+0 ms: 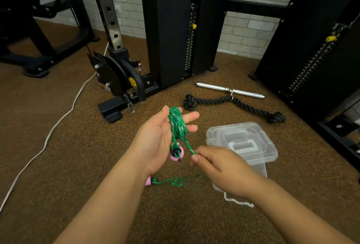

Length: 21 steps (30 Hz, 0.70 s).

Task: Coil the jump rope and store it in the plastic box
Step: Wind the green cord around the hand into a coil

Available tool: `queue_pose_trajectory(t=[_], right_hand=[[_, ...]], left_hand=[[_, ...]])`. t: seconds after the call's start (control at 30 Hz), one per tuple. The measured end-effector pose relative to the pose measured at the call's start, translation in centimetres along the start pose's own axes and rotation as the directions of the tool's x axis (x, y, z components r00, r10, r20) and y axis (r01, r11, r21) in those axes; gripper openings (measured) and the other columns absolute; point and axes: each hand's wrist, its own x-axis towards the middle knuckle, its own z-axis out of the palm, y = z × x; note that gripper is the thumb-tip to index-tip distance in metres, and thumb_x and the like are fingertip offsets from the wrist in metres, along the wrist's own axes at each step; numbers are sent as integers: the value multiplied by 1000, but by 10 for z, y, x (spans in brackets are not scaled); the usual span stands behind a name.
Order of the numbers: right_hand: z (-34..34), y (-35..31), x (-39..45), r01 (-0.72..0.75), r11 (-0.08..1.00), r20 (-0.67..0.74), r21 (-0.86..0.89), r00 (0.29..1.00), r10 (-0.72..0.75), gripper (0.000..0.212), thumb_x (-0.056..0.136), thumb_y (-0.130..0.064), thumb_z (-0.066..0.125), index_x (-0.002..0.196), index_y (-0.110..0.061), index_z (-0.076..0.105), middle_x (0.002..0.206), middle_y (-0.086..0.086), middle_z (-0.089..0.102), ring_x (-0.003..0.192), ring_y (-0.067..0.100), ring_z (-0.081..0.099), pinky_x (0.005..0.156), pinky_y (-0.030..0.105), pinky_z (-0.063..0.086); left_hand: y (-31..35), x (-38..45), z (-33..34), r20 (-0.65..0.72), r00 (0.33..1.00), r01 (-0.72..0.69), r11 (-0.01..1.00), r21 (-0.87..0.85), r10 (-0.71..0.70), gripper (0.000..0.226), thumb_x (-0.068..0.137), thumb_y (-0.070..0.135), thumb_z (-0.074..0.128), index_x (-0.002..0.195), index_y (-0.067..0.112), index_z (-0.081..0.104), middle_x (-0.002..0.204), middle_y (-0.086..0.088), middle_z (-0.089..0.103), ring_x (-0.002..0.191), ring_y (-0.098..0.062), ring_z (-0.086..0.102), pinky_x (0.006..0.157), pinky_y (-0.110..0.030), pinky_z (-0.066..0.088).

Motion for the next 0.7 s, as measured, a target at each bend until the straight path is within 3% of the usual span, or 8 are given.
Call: queue_pose_trajectory(t=[0.1, 0.13, 0.2, 0.27, 0.33, 0.43, 0.53, 0.7], right_hand=[[-5, -11, 0, 59, 992, -35, 109, 998, -55, 27, 94, -40, 44, 84, -23, 62, 62, -17, 48, 66, -2, 49, 62, 26, 40], [-9, -15, 0, 71, 986, -48, 153, 997, -64, 27, 93, -40, 46, 81, -22, 62, 61, -15, 49, 65, -1, 50, 60, 24, 39], [-15, -18, 0, 81, 961, -57, 265, 996, -69, 27, 91, -42, 48, 79, -23, 63, 68, -9, 59, 75, 3, 60, 65, 27, 47], [-21, -18, 1, 48, 910, -64, 413, 998, -23, 26, 90, -41, 51, 77, -23, 64, 79, -1, 69, 93, 17, 67, 73, 38, 52], [-29, -17, 2, 22, 848, -87, 530, 996, 29, 21, 92, -31, 55, 78, -21, 66, 77, -5, 70, 77, 5, 66, 64, 21, 49], [-38, -14, 5, -10, 771, -104, 637, 990, 99, 21, 92, -25, 54, 81, -13, 68, 68, -5, 64, 58, 2, 54, 59, 16, 45], [-47, -9, 7, -48, 729, -137, 683, 972, 192, 26, 86, -33, 55, 78, -10, 64, 56, -9, 54, 55, 8, 49, 61, 23, 47], [-45, -1, 9, -93, 718, -198, 690, 930, 311, 33, 76, -40, 60, 73, -7, 55, 56, 0, 44, 53, 11, 46, 60, 26, 44]], left_hand=[[-4, 2, 1, -35, 999, 16, 945, 325, -5, 51, 98, 50, 13, 101, 41, 63, 116, 4, 70, 105, -17, 64, 78, -39, 43], [-6, 2, 0, -45, 999, 29, 903, 429, -10, 58, 98, 51, 12, 89, 46, 69, 117, 4, 69, 110, -19, 62, 81, -39, 46], [-11, 1, -1, -27, 999, 40, 853, 521, -31, 62, 96, 57, 13, 88, 43, 73, 115, 1, 69, 111, -23, 62, 92, -41, 48], [-14, 1, -2, -4, 999, 32, 814, 581, -36, 57, 90, 66, 19, 88, 42, 71, 101, 9, 70, 97, -13, 65, 85, -23, 49], [-14, 1, -2, -28, 998, 63, 788, 613, -58, 48, 84, 75, 26, 80, 42, 62, 82, 18, 62, 82, -3, 60, 69, -7, 47], [-17, 7, -9, 66, 992, 36, 746, 665, -107, 67, 67, 88, 33, 87, 34, 67, 88, 1, 71, 99, -23, 67, 97, -38, 45], [-15, -2, -10, 182, 965, -14, 659, 752, -189, 57, 83, 69, 37, 89, 22, 69, 89, 0, 73, 86, -16, 68, 98, -45, 44], [-11, -10, -7, 286, 903, 48, 738, 673, -320, 48, 89, 43, 52, 114, 2, 59, 74, 3, 63, 68, -8, 60, 69, -33, 46]])
